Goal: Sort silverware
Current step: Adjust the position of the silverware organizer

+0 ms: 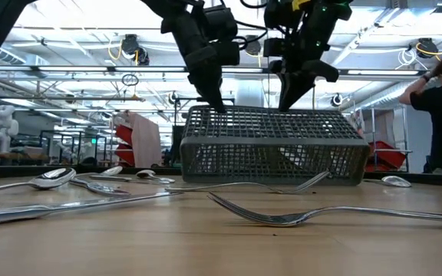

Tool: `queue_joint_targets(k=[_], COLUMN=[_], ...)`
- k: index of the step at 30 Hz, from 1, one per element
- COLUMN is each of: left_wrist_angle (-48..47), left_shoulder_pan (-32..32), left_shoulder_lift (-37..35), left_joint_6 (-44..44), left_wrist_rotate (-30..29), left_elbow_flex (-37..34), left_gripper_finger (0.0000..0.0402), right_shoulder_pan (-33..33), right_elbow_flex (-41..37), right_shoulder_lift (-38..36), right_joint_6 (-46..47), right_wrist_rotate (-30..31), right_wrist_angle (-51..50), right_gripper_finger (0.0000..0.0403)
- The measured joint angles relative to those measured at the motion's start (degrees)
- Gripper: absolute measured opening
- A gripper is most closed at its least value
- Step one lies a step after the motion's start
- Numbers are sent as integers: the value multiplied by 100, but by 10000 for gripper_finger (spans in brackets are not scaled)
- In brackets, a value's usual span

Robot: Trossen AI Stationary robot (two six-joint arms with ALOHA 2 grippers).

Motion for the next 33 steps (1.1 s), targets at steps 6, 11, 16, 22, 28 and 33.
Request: queue_joint_targets(k=[6, 11, 16, 22, 28, 33], left_wrist_angle=[-81, -192, -319, -390, -280, -111], left_shoulder_pan=[-224, -403, -584, -798, -994, -1084], left_shoulder_lift=[-62, -113, -212, -336, -365, -358], left_joint_6=[-51, -194, -185, -83, 151, 128], left_wrist_rotate=[-331, -443, -697, -1380, -1996, -2556], left_elbow_flex=[6, 6, 5, 4, 4, 26], left_gripper_finger=[32, 32, 32, 32, 10, 9], right_shoulder_pan=[198, 414, 714, 1118, 1341, 1403], right_elbow_flex=[4, 4, 4, -2, -15, -107], right_shoulder_lift=[-2, -2, 4, 9, 13, 166], right_joint_6=[20, 46, 33, -33, -38, -3], right_wrist_rotate=[117, 188, 546, 1206, 1410, 1542], right_wrist_angle=[-55, -119, -232, -234, -272, -428], right_gripper_finger=[1, 0, 0, 0, 0, 1])
